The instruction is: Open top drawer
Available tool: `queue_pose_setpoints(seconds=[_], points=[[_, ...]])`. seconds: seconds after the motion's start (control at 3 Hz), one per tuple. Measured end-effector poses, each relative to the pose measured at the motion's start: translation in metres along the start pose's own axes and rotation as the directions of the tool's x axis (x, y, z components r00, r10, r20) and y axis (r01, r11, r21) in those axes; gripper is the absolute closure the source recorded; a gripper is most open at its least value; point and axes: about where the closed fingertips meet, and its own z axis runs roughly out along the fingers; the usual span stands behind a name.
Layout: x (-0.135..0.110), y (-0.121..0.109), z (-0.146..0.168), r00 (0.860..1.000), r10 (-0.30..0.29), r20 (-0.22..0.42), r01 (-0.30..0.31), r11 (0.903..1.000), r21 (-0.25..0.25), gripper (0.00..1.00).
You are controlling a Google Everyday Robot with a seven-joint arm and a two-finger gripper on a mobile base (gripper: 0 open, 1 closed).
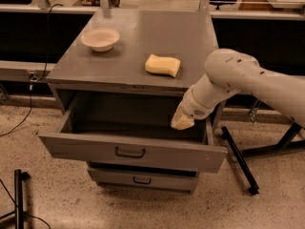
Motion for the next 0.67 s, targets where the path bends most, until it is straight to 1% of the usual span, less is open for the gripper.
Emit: queue_pose_setpoints(seconds=[0.33,0.67], points=[[-0.005,0.006,0.023,0.999,0.02,0.034,-0.02,0.9998,-0.008,1.0],[-0.017,0.029,0.049,0.994,0.025,0.111,-0.021,0.9991,-0.037,1.0]])
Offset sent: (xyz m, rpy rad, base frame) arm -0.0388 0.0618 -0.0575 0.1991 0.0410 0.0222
